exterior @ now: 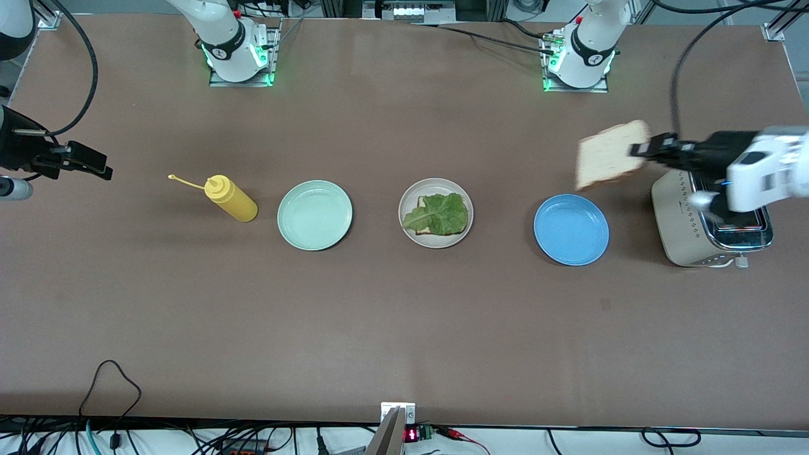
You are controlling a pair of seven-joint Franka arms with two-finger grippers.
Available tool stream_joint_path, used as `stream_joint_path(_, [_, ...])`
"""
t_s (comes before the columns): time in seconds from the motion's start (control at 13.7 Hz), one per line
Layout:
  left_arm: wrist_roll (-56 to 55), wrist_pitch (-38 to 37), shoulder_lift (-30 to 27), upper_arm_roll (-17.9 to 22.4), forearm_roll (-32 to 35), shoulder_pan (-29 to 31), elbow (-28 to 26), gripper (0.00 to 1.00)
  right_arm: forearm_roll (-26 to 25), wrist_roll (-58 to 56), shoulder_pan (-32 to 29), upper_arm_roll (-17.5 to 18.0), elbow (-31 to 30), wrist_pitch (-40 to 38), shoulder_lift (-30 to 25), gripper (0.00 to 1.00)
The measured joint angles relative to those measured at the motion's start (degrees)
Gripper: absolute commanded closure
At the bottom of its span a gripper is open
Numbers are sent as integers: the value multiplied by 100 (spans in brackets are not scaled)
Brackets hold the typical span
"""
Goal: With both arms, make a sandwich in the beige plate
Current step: 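Lift the second bread slice and carry it to the beige plate with the left gripper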
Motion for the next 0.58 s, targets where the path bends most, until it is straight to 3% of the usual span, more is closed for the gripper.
stream_joint_path(0.22, [-121,881,337,-103,-518,-490,-610,100,0,0,0,-1,1,0,-1,0])
stream_joint_path(0.58, [-113,1969,1454,-107,-995,-1001,-781,100,0,0,28,22,2,-2,-2,0])
